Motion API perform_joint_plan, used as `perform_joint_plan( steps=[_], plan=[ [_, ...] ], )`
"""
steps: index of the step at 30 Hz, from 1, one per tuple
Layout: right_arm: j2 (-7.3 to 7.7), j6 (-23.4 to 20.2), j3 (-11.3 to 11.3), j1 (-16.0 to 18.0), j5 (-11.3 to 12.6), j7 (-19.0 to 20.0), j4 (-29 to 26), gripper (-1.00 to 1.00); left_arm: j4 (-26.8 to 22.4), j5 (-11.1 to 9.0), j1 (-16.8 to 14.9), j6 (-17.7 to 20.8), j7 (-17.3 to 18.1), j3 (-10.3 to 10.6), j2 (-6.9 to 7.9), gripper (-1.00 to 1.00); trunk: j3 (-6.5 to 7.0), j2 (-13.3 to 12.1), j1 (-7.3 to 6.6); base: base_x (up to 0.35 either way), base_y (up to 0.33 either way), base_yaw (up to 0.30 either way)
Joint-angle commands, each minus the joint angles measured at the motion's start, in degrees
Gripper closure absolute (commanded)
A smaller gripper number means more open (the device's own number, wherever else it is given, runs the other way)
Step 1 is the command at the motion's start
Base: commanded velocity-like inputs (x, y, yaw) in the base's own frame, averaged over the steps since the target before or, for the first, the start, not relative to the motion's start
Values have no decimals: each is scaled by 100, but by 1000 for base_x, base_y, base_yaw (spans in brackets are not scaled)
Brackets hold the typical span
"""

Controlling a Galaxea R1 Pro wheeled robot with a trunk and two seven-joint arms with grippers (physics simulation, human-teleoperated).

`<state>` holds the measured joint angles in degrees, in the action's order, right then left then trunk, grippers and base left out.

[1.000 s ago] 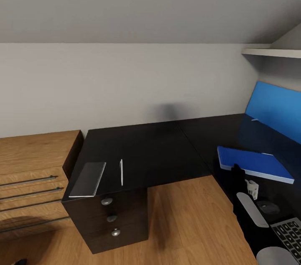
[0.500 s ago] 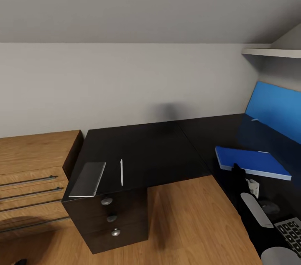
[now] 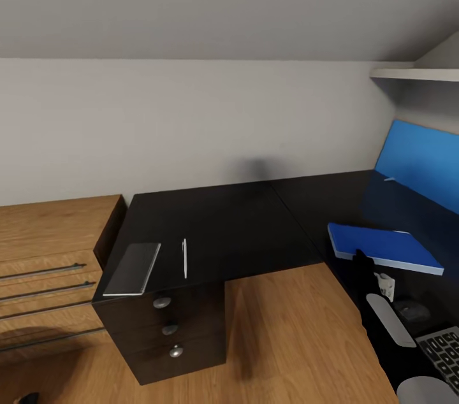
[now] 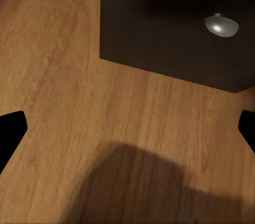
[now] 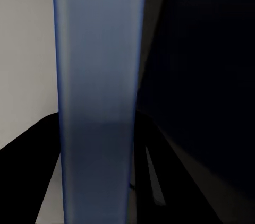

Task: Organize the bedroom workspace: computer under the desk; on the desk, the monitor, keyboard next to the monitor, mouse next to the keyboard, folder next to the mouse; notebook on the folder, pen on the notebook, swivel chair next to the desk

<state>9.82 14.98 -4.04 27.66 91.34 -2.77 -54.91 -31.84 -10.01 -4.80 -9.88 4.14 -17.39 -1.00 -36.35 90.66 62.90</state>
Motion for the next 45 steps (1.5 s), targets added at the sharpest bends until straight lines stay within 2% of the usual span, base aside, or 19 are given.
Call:
perform_joint_plan(
  steps=[1,14,21,22,36,39,45],
  plan=[
    [3,23,9,2,33,-21,-6,100,2,-54,-4,-5,43,-27,-5,-100,-24,44,22,0,0,0],
    [3,23,17,2,33,-24,-8,100,-6,-54,-4,-13,43,-27,-5,-100,-257,566,308,0,0,0],
    [3,23,26,2,33,-37,-10,100,-5,-54,-4,-11,49,-27,-5,-100,-257,566,308,0,0,0],
    [3,23,26,2,33,-38,-10,-100,-6,-54,-4,-8,50,-27,-5,-100,-257,566,308,0,0,0],
    [3,23,26,2,33,-16,-11,-100,-6,-54,-4,-9,52,-36,-5,-100,-257,566,308,0,0,0],
    [3,23,32,2,33,-14,-11,-100,-6,-54,-4,-13,60,-36,-5,-100,-203,445,242,0,0,0],
    [3,23,35,2,33,-14,-11,-100,-6,-54,-4,-7,61,-29,-2,-100,-203,445,242,0,0,0]
  ],
)
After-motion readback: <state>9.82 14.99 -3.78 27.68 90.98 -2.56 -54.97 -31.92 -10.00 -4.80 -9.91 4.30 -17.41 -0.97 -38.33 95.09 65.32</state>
